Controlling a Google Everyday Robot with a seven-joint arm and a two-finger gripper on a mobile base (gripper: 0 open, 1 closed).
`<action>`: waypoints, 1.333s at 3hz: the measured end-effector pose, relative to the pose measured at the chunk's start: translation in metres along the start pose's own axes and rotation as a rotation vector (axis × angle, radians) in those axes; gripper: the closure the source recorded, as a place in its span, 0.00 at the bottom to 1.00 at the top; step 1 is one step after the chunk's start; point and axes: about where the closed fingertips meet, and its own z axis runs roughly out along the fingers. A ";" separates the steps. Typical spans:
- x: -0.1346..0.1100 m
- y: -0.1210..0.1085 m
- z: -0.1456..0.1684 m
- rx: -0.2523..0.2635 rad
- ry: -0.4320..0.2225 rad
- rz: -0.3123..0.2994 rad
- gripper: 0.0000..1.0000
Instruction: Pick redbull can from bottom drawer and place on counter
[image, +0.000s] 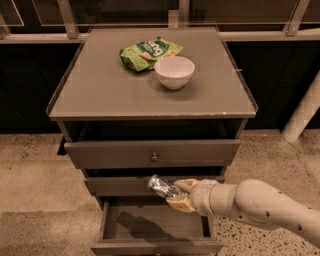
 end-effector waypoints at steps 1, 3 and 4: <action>0.000 0.000 0.000 0.000 0.000 0.000 1.00; -0.055 0.016 -0.036 0.062 0.019 -0.172 1.00; -0.095 0.017 -0.058 0.088 0.039 -0.291 1.00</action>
Offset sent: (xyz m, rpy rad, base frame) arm -0.0126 0.0126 0.0531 -0.0897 -0.1337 0.0525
